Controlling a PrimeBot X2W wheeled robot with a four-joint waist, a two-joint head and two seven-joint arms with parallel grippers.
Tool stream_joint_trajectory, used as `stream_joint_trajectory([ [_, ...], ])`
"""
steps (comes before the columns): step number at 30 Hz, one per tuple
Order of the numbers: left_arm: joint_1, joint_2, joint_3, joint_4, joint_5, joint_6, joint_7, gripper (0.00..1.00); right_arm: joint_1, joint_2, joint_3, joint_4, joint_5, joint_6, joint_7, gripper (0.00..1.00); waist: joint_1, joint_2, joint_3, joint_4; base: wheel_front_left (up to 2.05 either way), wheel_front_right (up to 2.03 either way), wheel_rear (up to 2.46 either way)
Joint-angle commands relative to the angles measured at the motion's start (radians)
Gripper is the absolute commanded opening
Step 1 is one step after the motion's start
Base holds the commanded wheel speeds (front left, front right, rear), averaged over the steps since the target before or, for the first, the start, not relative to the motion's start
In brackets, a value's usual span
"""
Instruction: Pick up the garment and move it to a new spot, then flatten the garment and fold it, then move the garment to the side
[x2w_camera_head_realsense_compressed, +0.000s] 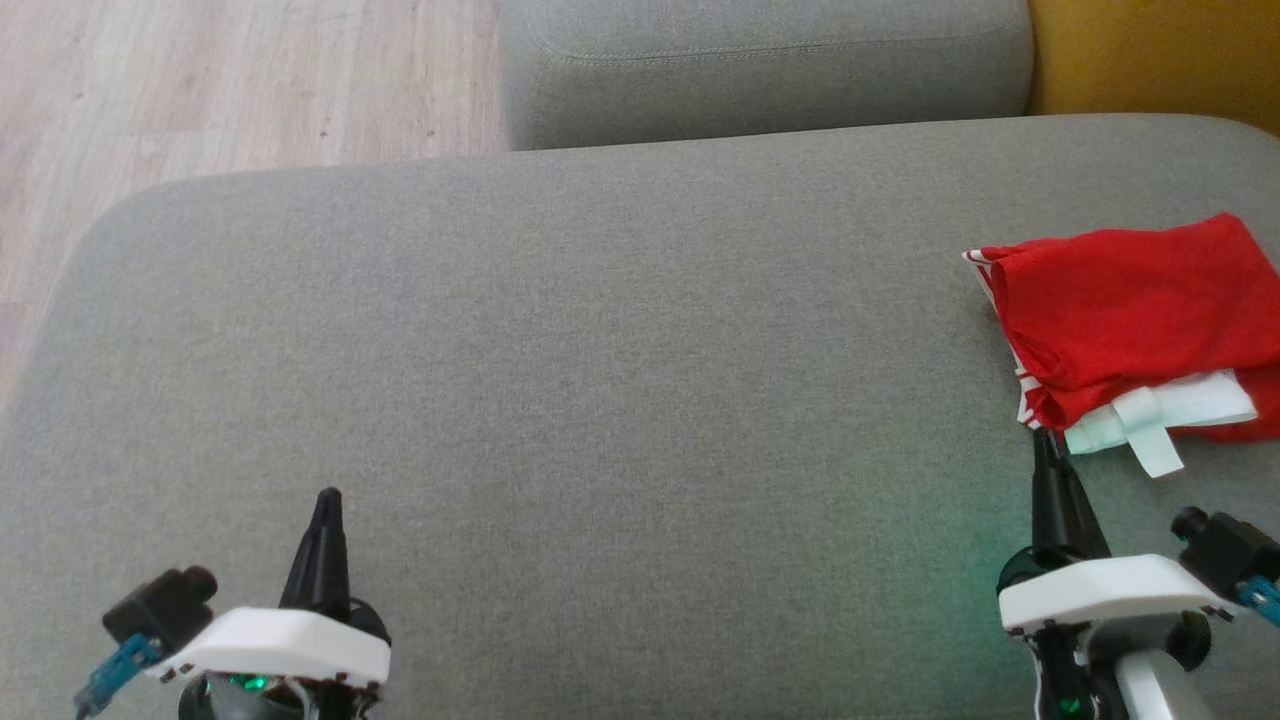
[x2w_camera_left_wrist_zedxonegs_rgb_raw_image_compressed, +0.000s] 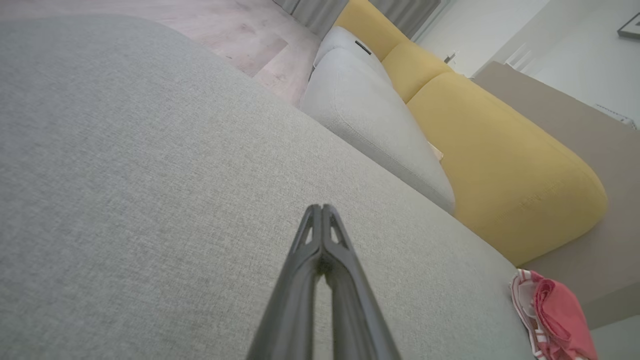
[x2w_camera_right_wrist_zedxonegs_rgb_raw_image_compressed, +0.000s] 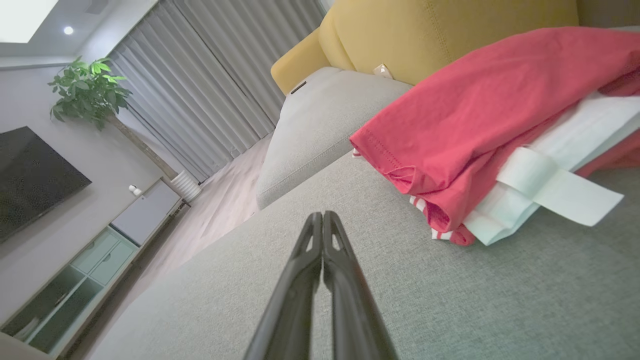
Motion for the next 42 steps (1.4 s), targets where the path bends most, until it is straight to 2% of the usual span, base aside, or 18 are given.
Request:
stream_joint_trajectory([
  [1, -0.055, 0.005, 0.027, -0.03, -0.032, -0.007, 0.007, 0.0, -0.052, -0.012, -0.003, -0.038, 0.036, 0.0, 0.007, 0.0, 0.0, 0.0, 0.0, 0.0, 0.0, 0.0, 0.0],
  [42, -0.106, 0.008, 0.103, -0.006, -0.471, -0.047, 0.128, 0.0, -0.063, -0.016, -0.055, -0.051, 0.512, -0.001, 0.122, 0.0, -0.0001, 0.0, -0.003, 0.0, 0.0, 0.0, 0.0],
])
